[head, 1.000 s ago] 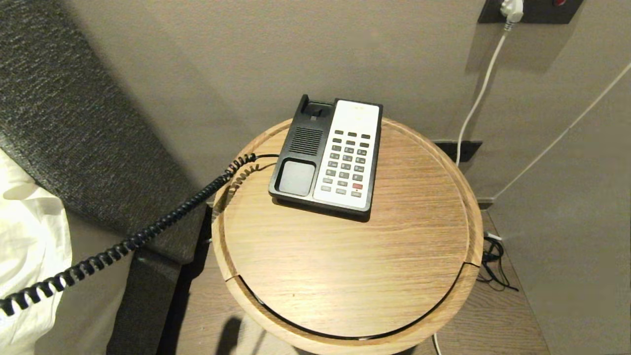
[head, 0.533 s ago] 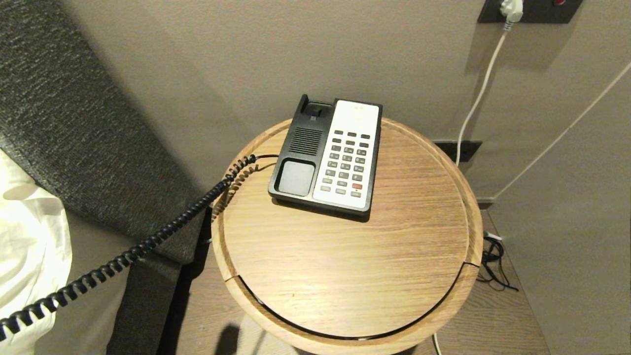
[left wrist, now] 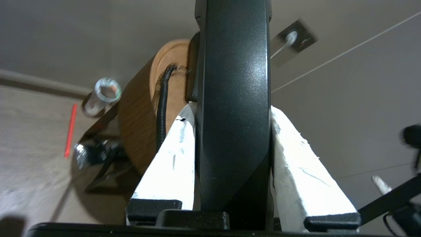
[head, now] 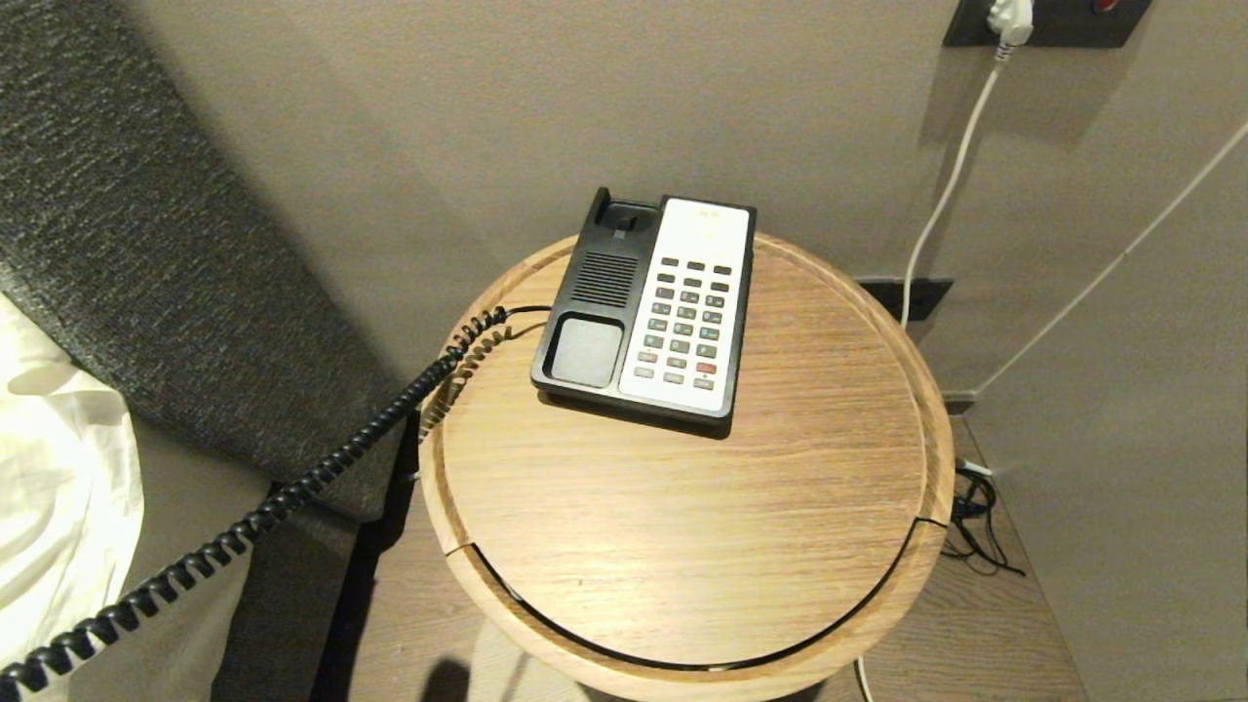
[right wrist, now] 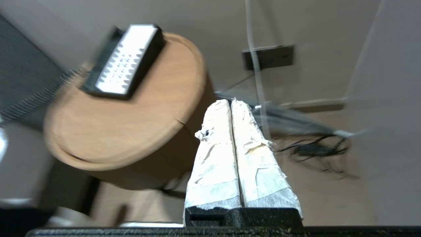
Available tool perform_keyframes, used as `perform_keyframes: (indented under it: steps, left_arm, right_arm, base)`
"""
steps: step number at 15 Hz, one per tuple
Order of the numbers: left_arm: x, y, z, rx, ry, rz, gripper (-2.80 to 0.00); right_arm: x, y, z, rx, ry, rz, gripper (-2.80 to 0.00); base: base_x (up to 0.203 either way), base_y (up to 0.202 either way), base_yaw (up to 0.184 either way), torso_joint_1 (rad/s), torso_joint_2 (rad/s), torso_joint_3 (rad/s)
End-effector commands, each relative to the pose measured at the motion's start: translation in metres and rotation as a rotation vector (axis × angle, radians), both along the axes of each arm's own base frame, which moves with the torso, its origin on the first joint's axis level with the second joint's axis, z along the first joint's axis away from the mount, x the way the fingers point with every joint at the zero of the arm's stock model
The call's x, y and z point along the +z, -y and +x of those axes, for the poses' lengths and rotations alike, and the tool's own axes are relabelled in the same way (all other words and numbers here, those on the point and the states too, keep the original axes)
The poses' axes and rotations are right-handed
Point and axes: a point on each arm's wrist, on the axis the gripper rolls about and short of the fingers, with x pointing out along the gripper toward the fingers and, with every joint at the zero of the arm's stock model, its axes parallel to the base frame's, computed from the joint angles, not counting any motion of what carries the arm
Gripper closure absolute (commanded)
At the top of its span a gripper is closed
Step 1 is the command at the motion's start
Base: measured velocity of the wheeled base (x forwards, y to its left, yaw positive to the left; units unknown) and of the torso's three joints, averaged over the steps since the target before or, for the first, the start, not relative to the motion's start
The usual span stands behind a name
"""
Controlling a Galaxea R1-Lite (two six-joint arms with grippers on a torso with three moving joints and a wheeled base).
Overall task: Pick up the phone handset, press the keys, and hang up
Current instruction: Dial the number
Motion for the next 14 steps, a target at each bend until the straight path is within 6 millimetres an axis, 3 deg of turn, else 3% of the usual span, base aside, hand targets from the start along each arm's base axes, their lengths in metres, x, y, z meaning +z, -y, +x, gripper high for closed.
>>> perform_keyframes:
  steps: [1,4,8,10,14]
  left_arm:
    - [0.003,0.000,0.000,0.001,0.001,-0.007,0.00]
    - [0.001,-0.001,-0.001,-0.002,0.000,-0.013,0.00]
    - [-0.001,-0.002,-0.002,-0.024,-0.020,-0.043,0.00]
    - [-0.001,-0.001,-0.001,-0.024,-0.020,-0.043,0.00]
    - [-0.001,-0.001,-0.001,-0.024,-0.019,-0.043,0.00]
  right_arm:
    - [0.063,0.000,0.076,0.035,-0.217,0.012,0.00]
    - [0.081,-0.002,0.176,0.130,-0.434,-0.055,0.00]
    - [0.074,-0.017,0.291,0.211,-0.543,-0.114,0.00]
    - [0.073,-0.047,0.322,0.275,-0.546,-0.153,0.00]
    - [0.073,-0.136,0.349,0.350,-0.521,-0.160,0.00]
  base:
    - [0.000,0.000,0.000,0.000,0.00,0.000]
    - [0.000,0.000,0.000,0.000,0.00,0.000]
    - [0.000,0.000,0.000,0.000,0.00,0.000]
    - [0.000,0.000,0.000,0.000,0.00,0.000]
    - [0.000,0.000,0.000,0.000,0.00,0.000]
